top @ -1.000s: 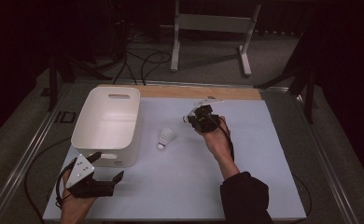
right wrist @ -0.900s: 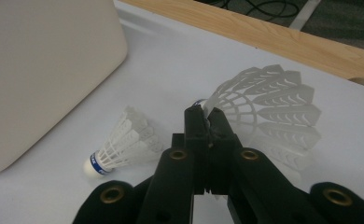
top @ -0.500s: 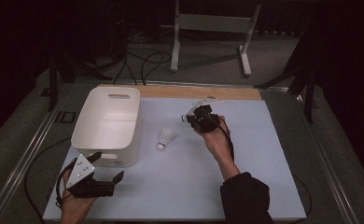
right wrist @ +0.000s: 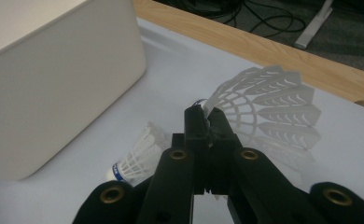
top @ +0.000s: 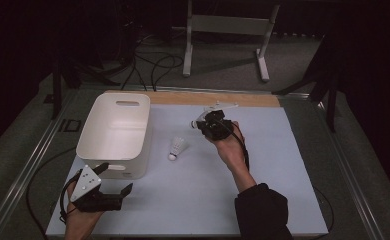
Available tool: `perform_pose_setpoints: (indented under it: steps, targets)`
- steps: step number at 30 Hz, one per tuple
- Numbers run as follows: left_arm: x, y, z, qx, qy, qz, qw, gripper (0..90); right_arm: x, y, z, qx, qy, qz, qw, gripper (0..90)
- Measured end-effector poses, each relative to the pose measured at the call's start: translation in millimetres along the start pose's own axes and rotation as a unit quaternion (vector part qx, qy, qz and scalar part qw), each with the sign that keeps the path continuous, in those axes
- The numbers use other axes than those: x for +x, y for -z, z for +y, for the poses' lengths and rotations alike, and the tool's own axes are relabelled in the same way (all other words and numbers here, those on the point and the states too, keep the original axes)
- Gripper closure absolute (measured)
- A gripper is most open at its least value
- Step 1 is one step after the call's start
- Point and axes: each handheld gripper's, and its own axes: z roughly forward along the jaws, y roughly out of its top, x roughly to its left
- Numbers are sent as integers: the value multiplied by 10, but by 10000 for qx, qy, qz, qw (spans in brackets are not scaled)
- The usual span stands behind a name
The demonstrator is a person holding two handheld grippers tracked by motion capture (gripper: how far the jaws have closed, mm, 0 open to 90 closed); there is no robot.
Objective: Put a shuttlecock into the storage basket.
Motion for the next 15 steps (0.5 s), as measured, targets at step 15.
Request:
perform_pose_setpoints:
  steps: [15]
  targets:
    - [-1, -1, 1, 0, -11, -7, 10000, 9, 48, 47, 80, -63, 121, 19, 9999, 897]
